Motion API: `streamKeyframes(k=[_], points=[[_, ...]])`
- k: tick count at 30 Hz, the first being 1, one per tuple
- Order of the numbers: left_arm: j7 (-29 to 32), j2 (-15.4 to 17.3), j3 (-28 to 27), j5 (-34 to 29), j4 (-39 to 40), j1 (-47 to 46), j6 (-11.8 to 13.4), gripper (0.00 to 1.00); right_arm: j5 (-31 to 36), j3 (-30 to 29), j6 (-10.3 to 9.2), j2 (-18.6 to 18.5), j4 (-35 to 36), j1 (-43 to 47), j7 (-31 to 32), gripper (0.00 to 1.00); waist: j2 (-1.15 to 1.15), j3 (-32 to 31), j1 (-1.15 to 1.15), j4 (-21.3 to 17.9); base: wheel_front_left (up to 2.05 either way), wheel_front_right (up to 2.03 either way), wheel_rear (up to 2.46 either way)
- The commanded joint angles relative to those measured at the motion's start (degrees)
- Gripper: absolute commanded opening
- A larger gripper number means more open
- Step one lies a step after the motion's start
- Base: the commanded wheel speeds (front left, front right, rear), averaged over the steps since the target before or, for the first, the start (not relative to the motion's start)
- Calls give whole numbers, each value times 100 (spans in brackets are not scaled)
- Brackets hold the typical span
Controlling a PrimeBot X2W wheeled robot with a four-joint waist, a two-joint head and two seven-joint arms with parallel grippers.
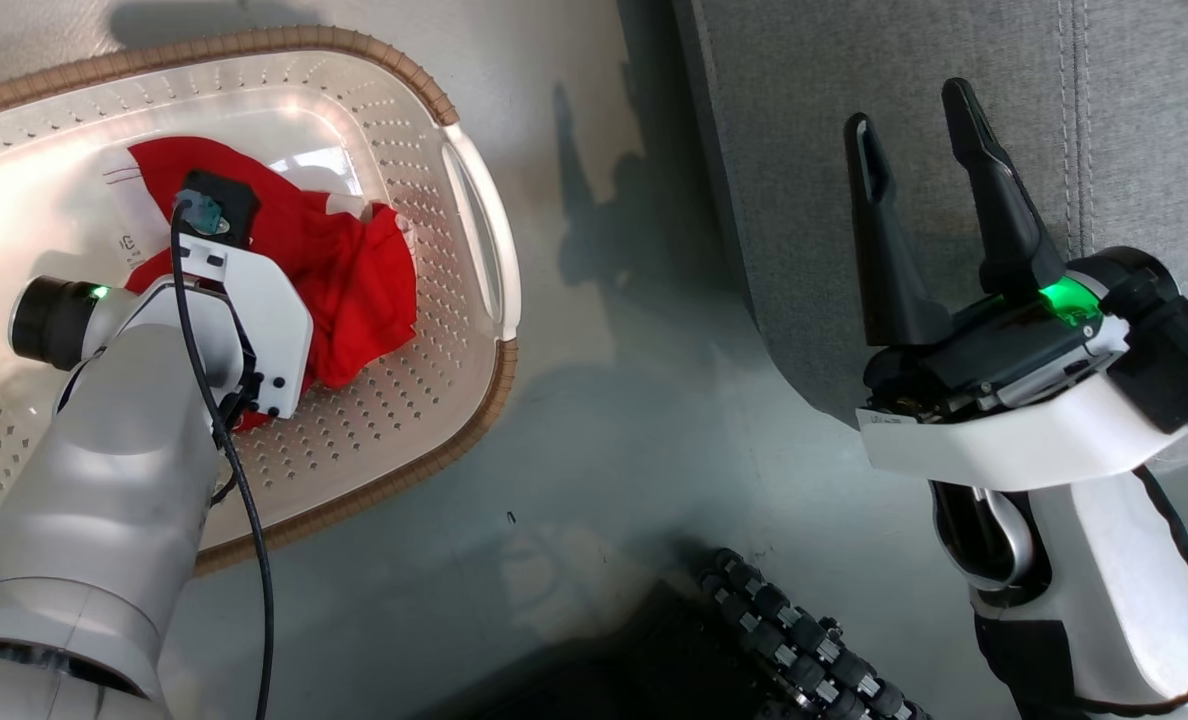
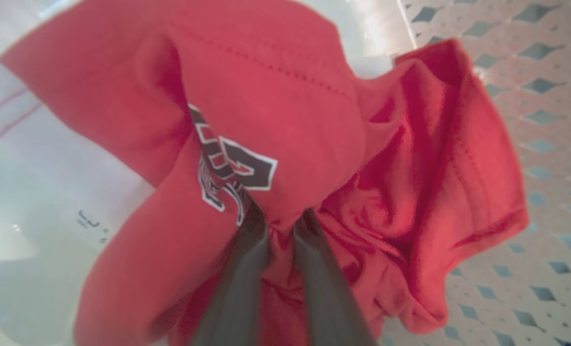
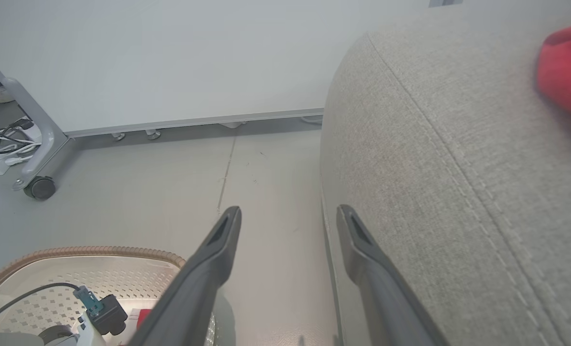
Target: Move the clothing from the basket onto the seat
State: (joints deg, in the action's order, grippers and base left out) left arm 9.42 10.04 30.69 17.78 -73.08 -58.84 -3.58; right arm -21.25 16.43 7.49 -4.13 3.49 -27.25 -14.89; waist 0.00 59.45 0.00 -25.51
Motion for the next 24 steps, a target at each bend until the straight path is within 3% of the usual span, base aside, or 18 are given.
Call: streamKeyframes(k=[1, 5, 13, 24], points=[[-64, 105, -8, 32, -35, 17, 111, 0, -44, 29, 1, 6, -20, -112, -44, 100, 0, -54, 0, -18, 0, 0, 0], [-417, -70, -10, 89, 2, 133, 102, 0, 4, -29, 1, -69, -61, -184, -44, 100, 0, -326, 0, 75, 0, 0, 0], [-1312, -570, 63, 228, 191, 579, -5, 0, 197, -437, 1, -311, -109, 103, -43, 100, 0, -1257, 0, 767, 0, 0, 0], [-2336, -713, 185, 612, 817, 1340, -212, 0, 347, -644, 1, -458, -300, 586, 96, 100, 0, -2502, 0, 1420, 0, 0, 0]])
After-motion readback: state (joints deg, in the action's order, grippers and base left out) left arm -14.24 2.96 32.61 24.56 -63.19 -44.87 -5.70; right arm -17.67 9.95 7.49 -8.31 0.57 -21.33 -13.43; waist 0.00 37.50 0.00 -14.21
